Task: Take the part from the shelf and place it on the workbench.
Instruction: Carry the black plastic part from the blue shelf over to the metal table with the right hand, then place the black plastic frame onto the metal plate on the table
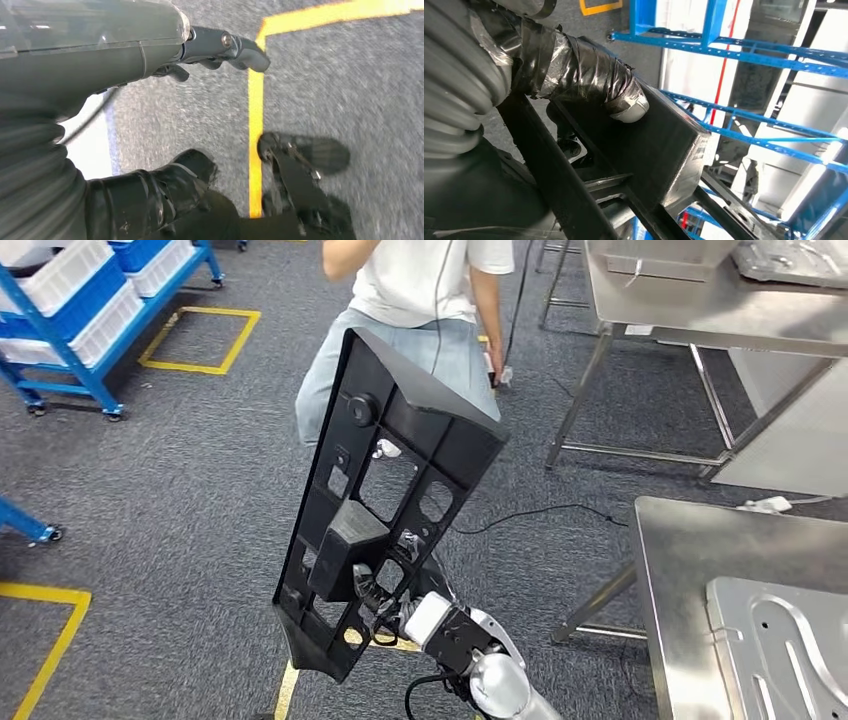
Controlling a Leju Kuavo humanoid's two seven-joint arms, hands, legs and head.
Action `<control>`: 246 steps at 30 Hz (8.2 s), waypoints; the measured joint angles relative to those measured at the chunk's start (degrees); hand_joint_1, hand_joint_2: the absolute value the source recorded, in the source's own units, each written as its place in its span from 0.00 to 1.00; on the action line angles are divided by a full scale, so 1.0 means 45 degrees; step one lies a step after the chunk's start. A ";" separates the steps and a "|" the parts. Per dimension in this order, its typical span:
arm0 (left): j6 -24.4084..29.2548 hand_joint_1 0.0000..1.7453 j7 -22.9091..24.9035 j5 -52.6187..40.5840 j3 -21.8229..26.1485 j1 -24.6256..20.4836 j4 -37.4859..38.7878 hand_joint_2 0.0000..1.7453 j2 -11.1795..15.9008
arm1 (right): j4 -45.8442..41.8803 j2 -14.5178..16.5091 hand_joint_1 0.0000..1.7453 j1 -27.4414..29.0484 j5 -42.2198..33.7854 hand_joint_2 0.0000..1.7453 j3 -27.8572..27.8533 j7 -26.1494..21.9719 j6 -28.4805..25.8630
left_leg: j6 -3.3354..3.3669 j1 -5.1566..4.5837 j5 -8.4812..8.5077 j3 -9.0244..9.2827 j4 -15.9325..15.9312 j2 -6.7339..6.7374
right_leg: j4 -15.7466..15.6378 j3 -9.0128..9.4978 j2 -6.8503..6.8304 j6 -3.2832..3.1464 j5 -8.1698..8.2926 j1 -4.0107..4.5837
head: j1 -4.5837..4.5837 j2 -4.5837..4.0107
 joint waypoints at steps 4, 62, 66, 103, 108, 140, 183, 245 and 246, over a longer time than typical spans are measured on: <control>-0.0013 0.00 -0.0002 0.0000 -0.0030 0.0038 0.0002 1.00 -0.0015 | 0.0137 0.0043 1.00 -0.0079 -0.0031 1.00 -0.0029 0.0021 0.0021 | 0.0146 -0.0030 -0.0072 0.0066 -0.0057 0.0682 | 0.2812 -0.1499 -0.0970 0.0219 -0.1206 -0.0058 | 0.0057 0.0000; -0.0124 0.00 0.0081 -0.0111 -0.0256 0.0012 0.0007 1.00 -0.0125 | 0.0675 0.0482 1.00 -0.1139 -0.0444 1.00 -0.0659 0.0362 0.0068 | -0.0054 0.0147 -0.0161 0.0025 0.0188 0.0130 | 0.0541 -0.0505 -0.0421 0.0095 0.0031 -0.0056 | 0.0198 0.0000; -0.0170 0.00 0.0097 -0.0132 -0.0263 0.0028 0.0007 1.00 -0.0123 | 0.0758 0.0482 1.00 -0.1307 -0.0481 1.00 -0.0747 0.0383 -0.0015 | 0.0074 0.0076 -0.0245 0.0071 0.0178 0.0806 | 0.3055 -0.1903 -0.1012 0.0230 -0.0830 -0.0132 | 0.0229 0.0000; -0.0265 0.00 0.0225 -0.0225 -0.0510 -0.0107 0.0007 1.00 -0.0092 | 0.0952 0.0385 1.00 -0.2991 -0.0153 1.00 -0.2801 0.0674 -0.0844 | -0.0125 -0.0109 -0.0377 0.0559 -0.0126 0.1641 | -0.0432 -0.0292 -0.1956 -0.0061 0.0877 0.0087 | 0.0380 0.0000; -0.0274 0.00 0.0262 -0.0312 -0.0572 -0.0197 0.0007 1.00 -0.0094 | 0.1068 0.0392 1.00 -0.3445 0.0072 1.00 -0.2951 0.0833 -0.1173 | -0.0438 -0.0084 -0.0898 0.0582 0.0370 0.1455 | -0.0711 -0.0094 -0.1284 -0.0461 0.0895 0.0013 | 0.0355 0.0000; -0.0358 0.00 0.0483 -0.0468 -0.0879 -0.0214 0.0007 1.00 -0.0136 | 0.2868 0.0604 1.00 -0.5502 0.4413 1.00 -0.4503 0.1241 -0.6996 | -0.0465 -0.0080 -0.0995 -0.0180 0.1161 0.0659 | -0.0851 0.0027 -0.1115 -0.0487 0.0903 -0.0067 | 0.0468 0.0000; -0.0760 0.00 0.1084 -0.1065 -0.1636 -0.0623 0.0007 1.00 -0.0285 | 0.7556 -0.1201 1.00 -0.8992 2.0104 1.00 0.5502 1.3675 -0.8505 | -0.0107 -0.0123 0.0291 -0.0184 -0.0124 0.0433 | -0.0450 -0.0045 -0.0894 -0.0226 0.0518 0.0072 | 0.0511 0.0000; -0.0926 0.00 0.0577 -0.0016 -0.1455 -0.0601 0.0012 0.00 0.0226 | 1.4263 0.2044 0.00 -0.9135 1.7591 0.00 0.5333 0.3886 -0.0541 | -0.0134 -0.0149 0.0059 0.0494 -0.0319 0.0579 | -0.0546 0.0068 -0.0946 -0.0218 0.0803 0.0049 | 0.0469 0.0000; -0.0937 0.00 0.0570 -0.0005 -0.1452 -0.0622 0.0012 0.00 0.0226 | 1.4285 0.2040 0.00 -0.9142 1.7583 0.00 0.5334 0.3917 -0.0531 | -0.0048 -0.0126 0.0182 0.0447 -0.0393 0.0609 | -0.0362 -0.0023 -0.0940 -0.0155 0.0580 0.0041 | 0.0476 0.0000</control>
